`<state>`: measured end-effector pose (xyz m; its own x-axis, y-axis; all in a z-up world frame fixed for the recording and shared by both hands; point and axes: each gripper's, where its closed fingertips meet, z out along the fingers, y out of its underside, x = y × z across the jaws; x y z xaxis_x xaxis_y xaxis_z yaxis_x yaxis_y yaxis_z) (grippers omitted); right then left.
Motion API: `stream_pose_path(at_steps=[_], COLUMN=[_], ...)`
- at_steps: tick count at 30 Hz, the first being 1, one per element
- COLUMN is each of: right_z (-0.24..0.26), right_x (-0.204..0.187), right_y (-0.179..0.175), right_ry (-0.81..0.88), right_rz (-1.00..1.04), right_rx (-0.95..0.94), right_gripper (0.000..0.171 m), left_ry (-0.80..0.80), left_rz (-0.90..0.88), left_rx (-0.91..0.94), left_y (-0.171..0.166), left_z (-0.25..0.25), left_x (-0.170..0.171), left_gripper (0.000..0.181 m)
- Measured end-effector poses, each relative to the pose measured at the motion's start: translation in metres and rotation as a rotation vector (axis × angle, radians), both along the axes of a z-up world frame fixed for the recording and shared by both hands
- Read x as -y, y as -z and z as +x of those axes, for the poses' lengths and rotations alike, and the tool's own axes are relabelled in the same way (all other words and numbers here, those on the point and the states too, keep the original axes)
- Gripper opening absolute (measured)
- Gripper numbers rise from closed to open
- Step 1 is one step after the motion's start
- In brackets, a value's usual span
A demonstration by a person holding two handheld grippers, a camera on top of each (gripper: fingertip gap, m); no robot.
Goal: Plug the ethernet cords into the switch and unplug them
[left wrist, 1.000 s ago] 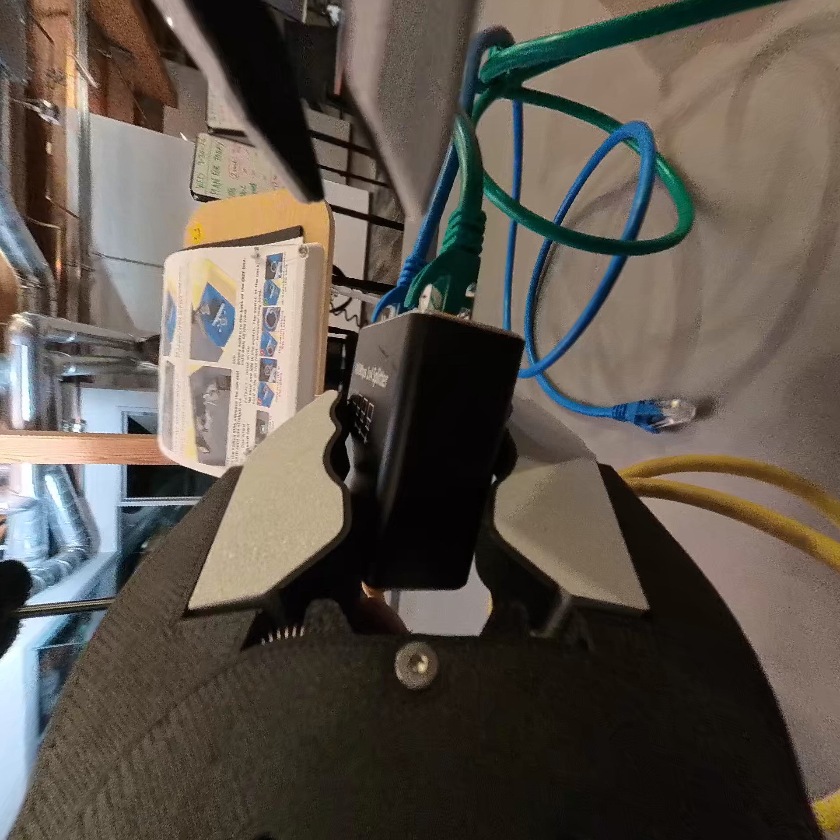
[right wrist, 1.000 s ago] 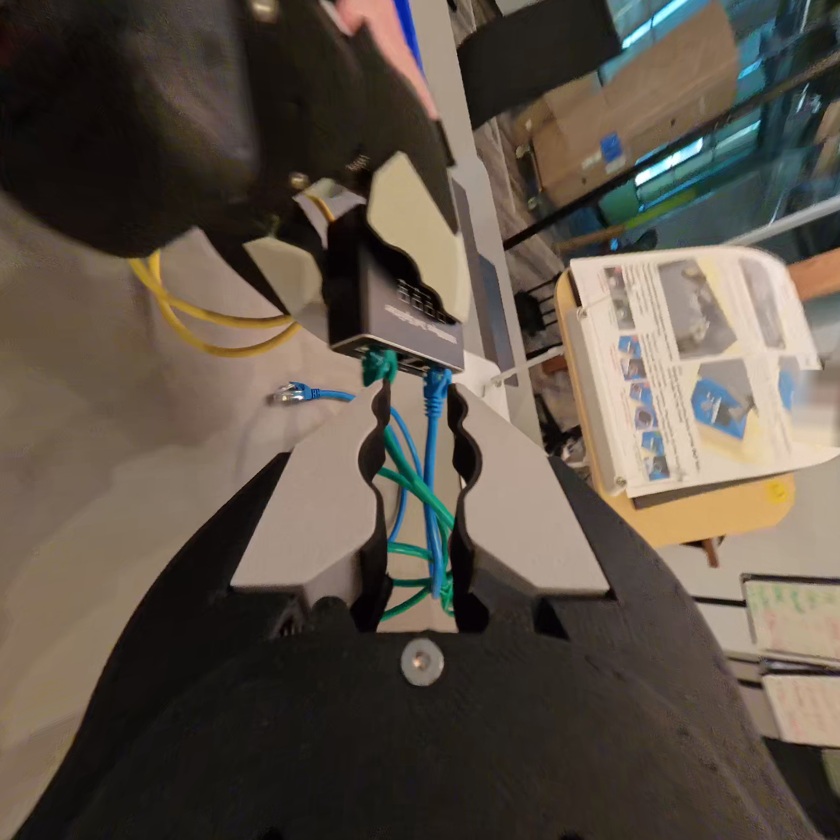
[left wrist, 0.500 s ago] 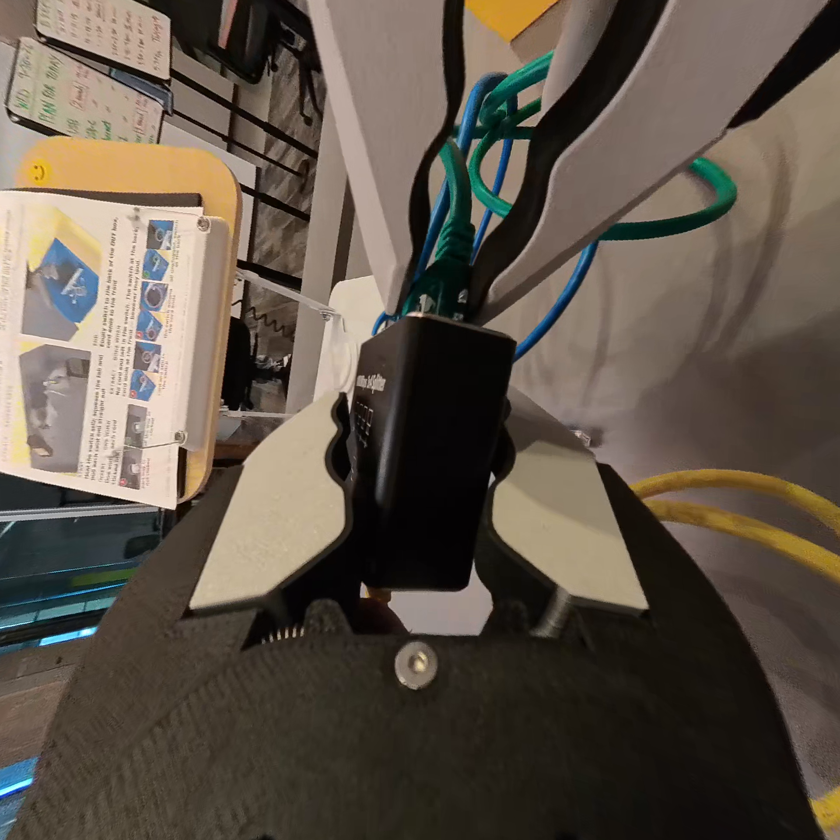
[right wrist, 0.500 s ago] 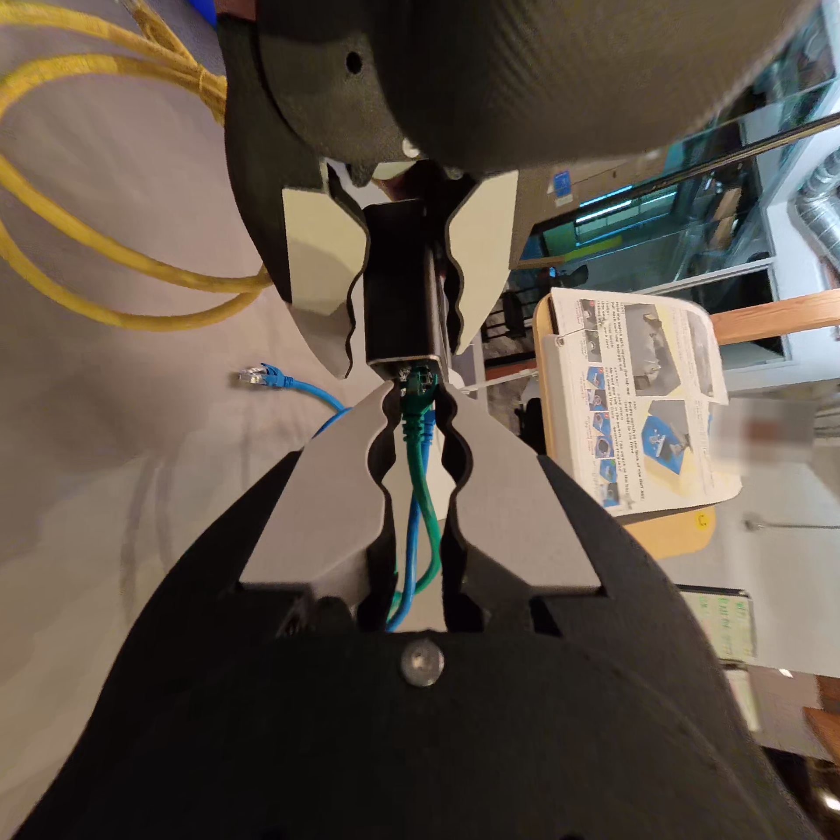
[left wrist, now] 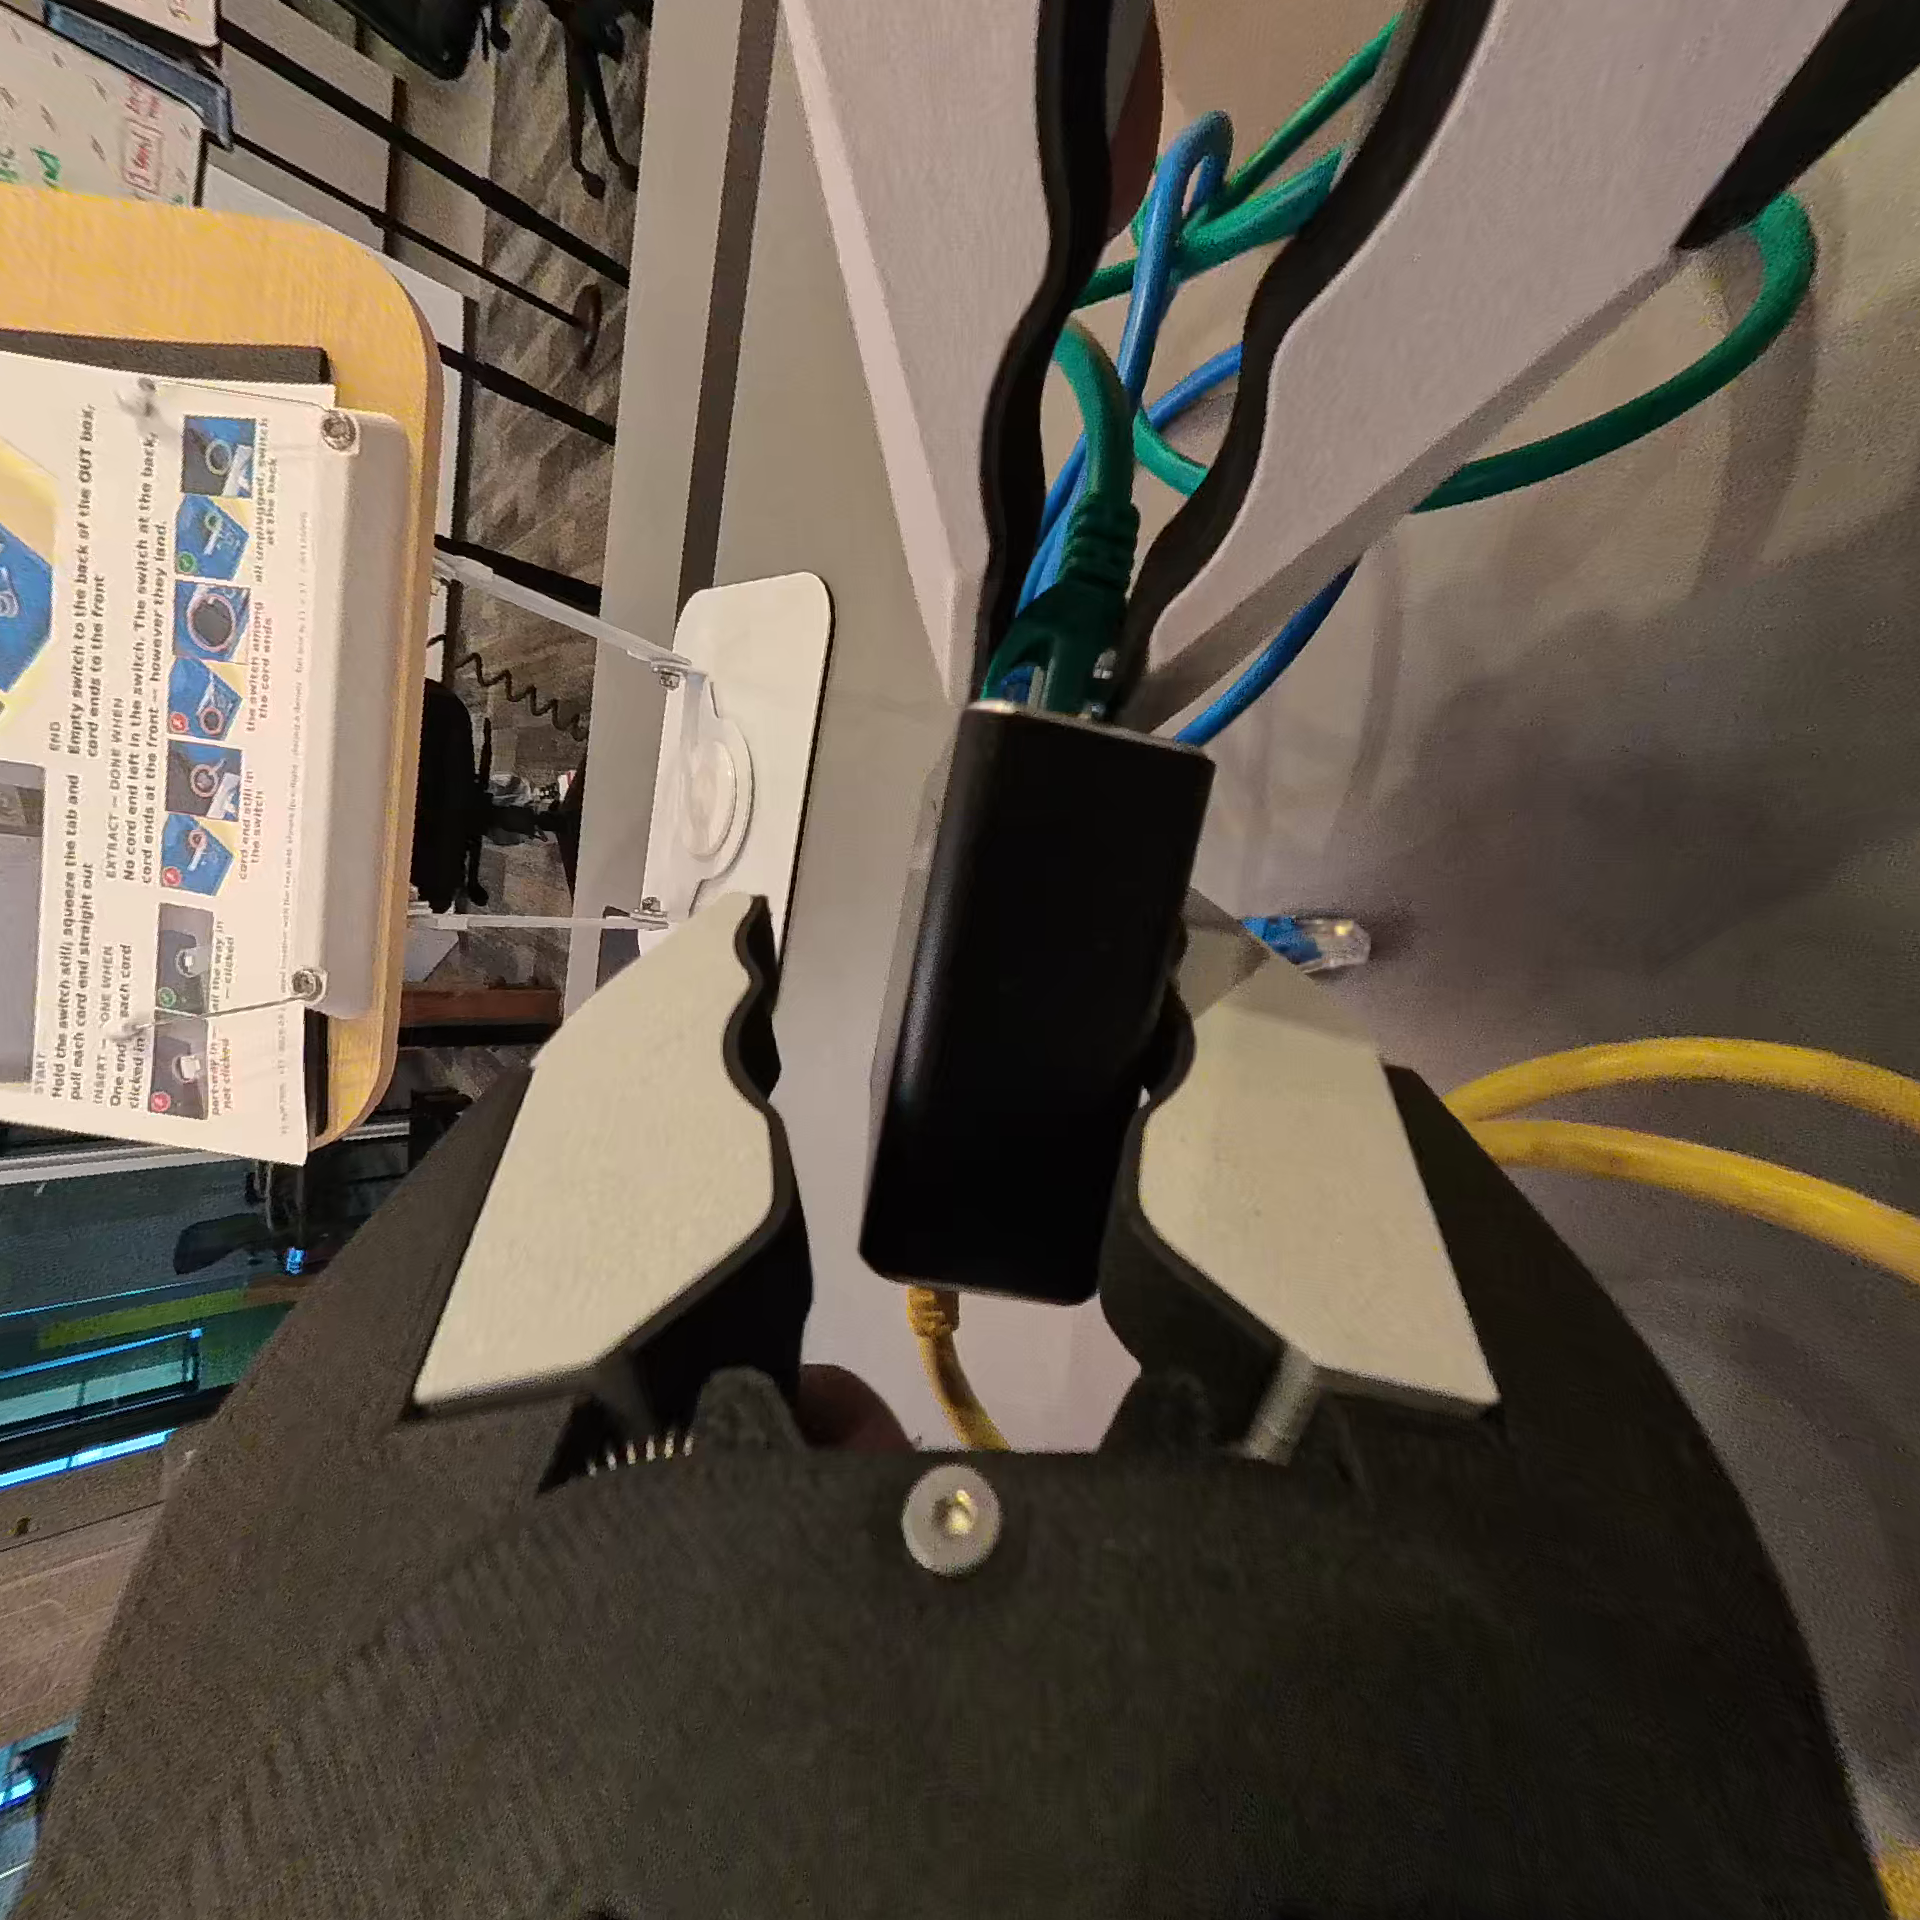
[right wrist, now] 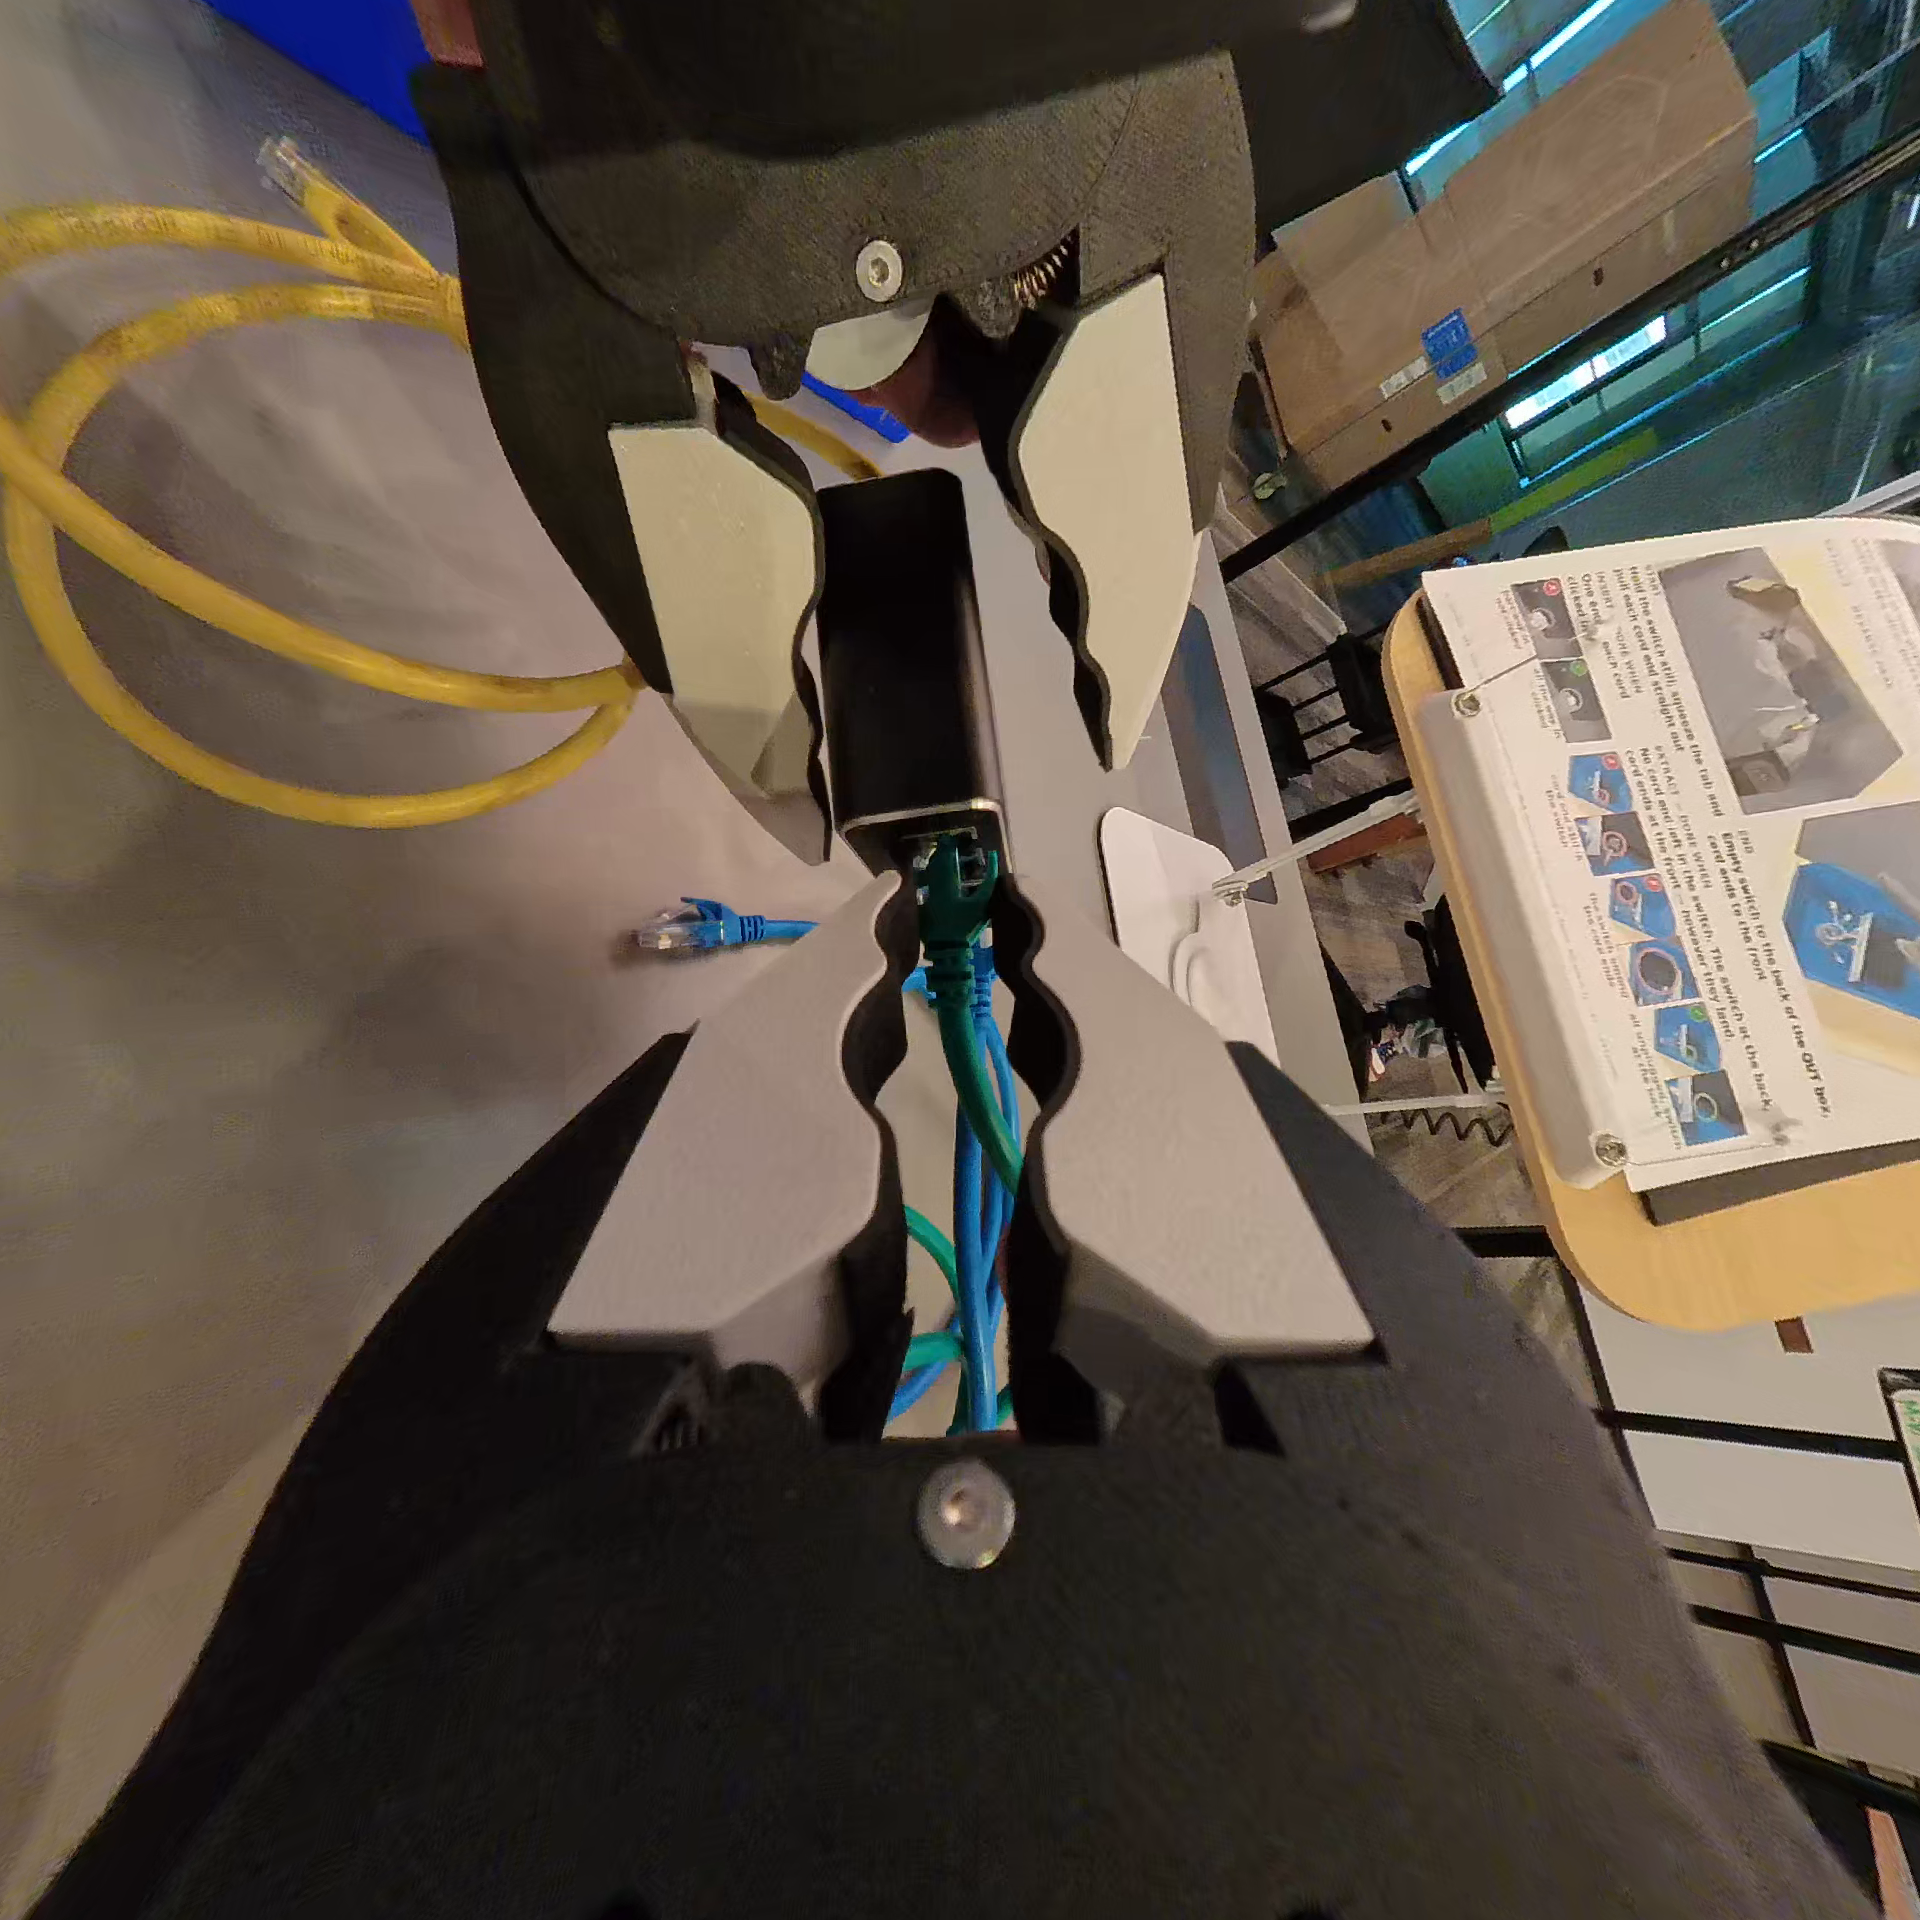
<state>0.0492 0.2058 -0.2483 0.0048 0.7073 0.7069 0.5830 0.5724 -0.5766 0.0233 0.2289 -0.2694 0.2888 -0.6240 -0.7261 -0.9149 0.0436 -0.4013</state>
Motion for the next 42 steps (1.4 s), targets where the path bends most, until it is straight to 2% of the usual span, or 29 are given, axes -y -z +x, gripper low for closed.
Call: stream_pose_path(at_steps=[9,14,17,28,36,42], right_z=[-0.002,-0.002,-0.001,0.000,0.000,-0.002], right_x=[0.000,-0.002,-0.003,0.002,0.006,0.009], right_y=[0.001,-0.006,-0.009,-0.009,-0.013,-0.012], right_ry=[-0.004,-0.006,-0.013,-0.051,-0.070,-0.099], right_rz=[-0.035,-0.074,-0.082,-0.034,0.132,0.083], right_rx=[-0.008,-0.052,-0.057,-0.027,0.012,0.006], right_gripper=[0.011,0.011,0.010,0.012,0.012,0.011], left_ry=[-0.018,0.028,0.053,0.106,0.106,0.123], left_rz=[0.052,0.163,0.224,0.173,0.100,0.047], left_rx=[0.013,-0.019,-0.044,-0.071,-0.044,-0.034], left_y=[-0.009,-0.019,-0.023,-0.019,-0.019,-0.018], left_z=[-0.003,0.001,0.004,0.007,0.008,0.008], left_x=[-0.003,0.002,0.006,0.013,0.018,0.023], left_gripper=[0.078,0.053,0.047,0.037,0.036,0.036])
